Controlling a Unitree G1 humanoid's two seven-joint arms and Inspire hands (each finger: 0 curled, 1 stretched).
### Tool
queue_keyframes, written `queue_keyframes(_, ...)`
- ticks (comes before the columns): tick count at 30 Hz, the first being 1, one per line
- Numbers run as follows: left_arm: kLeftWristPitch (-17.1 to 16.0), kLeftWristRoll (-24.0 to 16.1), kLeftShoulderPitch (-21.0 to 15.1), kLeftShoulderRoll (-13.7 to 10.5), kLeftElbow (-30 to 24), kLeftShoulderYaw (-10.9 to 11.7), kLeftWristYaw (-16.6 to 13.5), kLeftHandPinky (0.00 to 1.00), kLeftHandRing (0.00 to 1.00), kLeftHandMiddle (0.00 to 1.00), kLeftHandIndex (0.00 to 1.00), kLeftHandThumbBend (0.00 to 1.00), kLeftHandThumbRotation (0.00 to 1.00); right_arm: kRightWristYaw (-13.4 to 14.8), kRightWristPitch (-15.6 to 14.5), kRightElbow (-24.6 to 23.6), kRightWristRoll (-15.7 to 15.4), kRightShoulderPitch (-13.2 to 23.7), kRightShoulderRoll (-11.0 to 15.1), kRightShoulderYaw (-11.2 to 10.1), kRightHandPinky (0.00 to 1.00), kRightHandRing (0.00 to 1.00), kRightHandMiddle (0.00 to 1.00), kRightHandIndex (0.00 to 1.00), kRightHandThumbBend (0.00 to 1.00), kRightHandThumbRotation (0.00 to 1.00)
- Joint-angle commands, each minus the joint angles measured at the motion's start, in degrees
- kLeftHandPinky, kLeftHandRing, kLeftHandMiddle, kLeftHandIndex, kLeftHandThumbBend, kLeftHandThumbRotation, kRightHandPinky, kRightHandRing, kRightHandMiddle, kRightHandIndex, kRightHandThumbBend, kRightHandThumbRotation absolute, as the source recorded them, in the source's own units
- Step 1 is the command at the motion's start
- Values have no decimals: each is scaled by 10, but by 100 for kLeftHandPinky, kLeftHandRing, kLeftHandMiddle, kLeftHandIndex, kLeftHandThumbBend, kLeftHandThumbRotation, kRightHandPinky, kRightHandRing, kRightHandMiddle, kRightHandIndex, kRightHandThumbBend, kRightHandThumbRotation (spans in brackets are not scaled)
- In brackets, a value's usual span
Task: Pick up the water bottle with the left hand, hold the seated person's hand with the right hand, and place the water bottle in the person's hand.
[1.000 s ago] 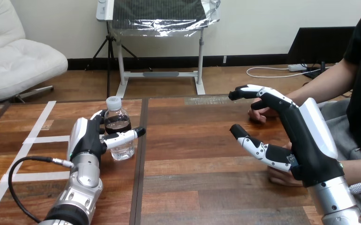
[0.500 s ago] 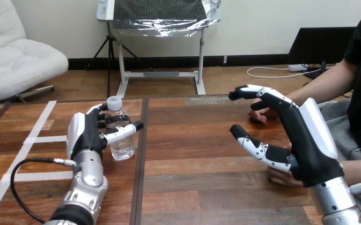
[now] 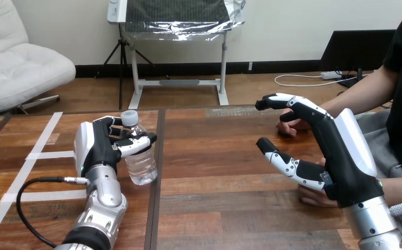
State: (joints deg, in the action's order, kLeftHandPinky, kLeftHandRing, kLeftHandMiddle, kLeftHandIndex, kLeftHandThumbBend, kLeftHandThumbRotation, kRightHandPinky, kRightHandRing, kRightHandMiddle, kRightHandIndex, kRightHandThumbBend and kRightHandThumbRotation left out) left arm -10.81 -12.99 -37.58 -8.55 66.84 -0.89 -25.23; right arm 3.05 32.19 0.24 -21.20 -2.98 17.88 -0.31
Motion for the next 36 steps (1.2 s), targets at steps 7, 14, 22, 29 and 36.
queue_keyframes(7,-29,-1,-34,-5,6,-1,-7,38,41,46,51,62,0,9,9,-17,0,15,0,-6,69,78,79,70,45,4)
queue_keyframes(14,-30,4,-31,-4,9,3,-1,37,41,46,51,62,0,8,9,-16,2,16,1,-6,69,78,79,71,45,4)
queue_keyframes(22,-40,8,-24,-5,10,3,0,36,41,46,50,62,0,8,9,-19,-1,16,3,-6,69,78,78,70,45,4)
queue_keyframes(29,-62,8,-15,-8,13,-1,0,36,41,46,51,62,0,6,9,-18,2,17,3,-6,69,78,77,70,45,4)
queue_keyframes(36,-77,9,-9,-7,13,-1,0,36,41,46,51,62,0,5,10,-19,4,17,3,-6,69,78,77,70,45,4)
